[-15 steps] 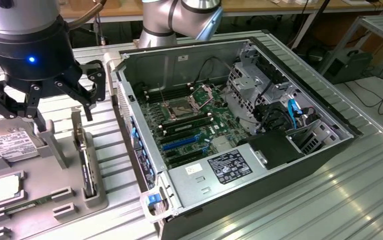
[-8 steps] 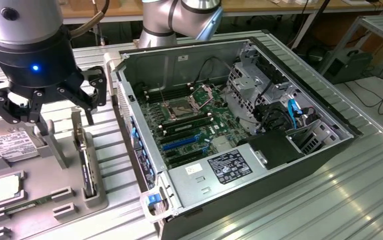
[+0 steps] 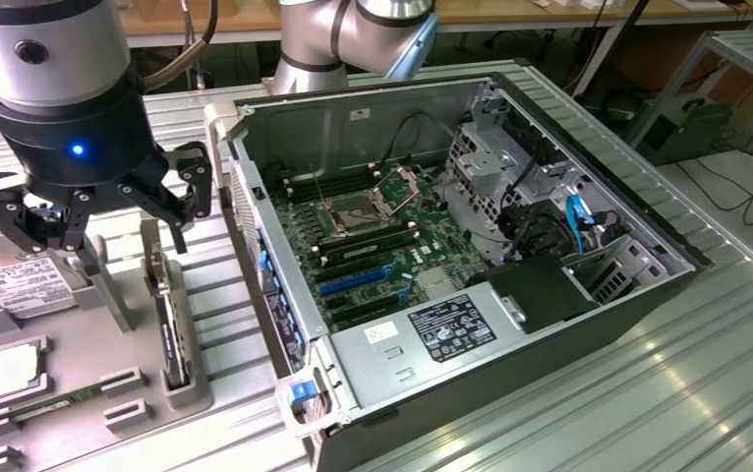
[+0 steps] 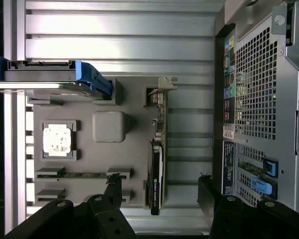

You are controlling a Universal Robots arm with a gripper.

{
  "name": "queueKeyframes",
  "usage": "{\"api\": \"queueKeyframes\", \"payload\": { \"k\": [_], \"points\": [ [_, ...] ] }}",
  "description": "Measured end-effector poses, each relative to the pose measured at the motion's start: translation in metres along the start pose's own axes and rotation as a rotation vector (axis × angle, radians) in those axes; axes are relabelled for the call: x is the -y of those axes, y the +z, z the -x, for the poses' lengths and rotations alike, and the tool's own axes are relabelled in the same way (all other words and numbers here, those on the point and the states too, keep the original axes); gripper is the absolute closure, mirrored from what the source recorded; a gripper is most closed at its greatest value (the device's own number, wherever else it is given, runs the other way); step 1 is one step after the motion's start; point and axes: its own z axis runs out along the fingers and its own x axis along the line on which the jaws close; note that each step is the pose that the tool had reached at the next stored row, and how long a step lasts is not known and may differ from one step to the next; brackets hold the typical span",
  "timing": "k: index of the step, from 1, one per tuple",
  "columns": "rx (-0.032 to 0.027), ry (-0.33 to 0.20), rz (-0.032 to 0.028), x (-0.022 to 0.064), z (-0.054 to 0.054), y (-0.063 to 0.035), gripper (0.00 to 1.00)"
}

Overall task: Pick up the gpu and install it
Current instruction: 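Pick up the gpu and move the gpu toward the slot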

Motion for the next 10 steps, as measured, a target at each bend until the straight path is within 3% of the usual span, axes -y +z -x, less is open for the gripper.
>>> {"api": "queueKeyframes", "payload": {
  "k": [10],
  "points": [
    [-0.0001, 0.000, 0.0000, 0.0051, 0.000, 0.0112, 0.28]
  ]
}}
